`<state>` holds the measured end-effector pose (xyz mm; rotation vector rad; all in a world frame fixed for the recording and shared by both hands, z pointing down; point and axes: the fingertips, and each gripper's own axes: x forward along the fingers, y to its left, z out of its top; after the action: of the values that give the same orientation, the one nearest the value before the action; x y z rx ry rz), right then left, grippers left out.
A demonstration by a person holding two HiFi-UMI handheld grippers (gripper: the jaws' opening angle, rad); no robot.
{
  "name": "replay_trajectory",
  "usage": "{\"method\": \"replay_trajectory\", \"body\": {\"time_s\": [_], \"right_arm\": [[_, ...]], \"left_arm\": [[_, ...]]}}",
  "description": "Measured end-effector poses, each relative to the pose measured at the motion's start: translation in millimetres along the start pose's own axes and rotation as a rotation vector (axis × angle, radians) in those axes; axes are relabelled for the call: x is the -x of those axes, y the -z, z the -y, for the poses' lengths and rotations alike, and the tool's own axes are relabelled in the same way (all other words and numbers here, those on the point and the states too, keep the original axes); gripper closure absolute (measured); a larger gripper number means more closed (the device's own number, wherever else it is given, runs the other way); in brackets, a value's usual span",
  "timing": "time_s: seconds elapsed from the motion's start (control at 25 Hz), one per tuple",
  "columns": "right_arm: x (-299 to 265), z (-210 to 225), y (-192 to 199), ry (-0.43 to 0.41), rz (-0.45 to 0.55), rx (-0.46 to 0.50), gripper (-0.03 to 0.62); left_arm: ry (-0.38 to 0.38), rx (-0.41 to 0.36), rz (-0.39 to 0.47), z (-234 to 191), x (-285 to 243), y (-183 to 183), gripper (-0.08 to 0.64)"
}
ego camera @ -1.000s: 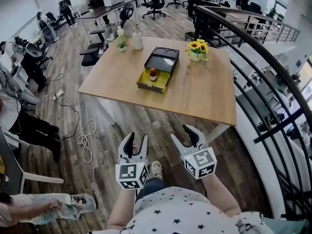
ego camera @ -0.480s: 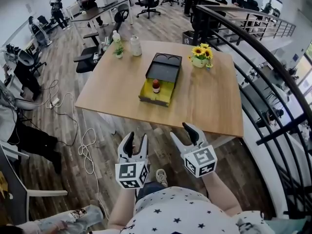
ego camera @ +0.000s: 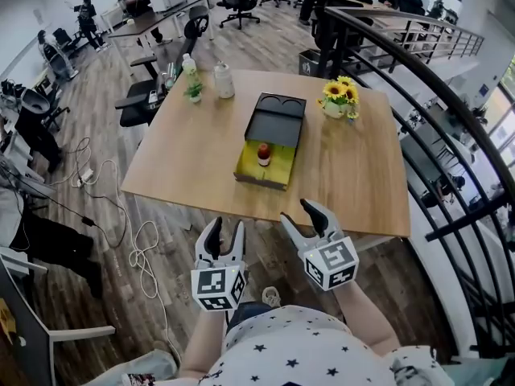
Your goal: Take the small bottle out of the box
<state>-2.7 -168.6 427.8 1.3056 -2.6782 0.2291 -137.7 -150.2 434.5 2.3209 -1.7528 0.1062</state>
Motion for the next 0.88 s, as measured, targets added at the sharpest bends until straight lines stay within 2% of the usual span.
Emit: {"method": "replay_trajectory", "body": {"time_s": [0.44,0.88], "right_arm": [[-43.9,7.8,-3.3,0.003,-0.005,0.001,0.385],[-72.5,21.8,-0.5,-0.004,-0.029,0.011,0.385]], "left_arm": [[0.0,0.011,-0.019,-31.1,-31.9,1.3,0.388],[0.004,0.018,-0.042,-39.4,-52.6,3.5,0.388]]}}
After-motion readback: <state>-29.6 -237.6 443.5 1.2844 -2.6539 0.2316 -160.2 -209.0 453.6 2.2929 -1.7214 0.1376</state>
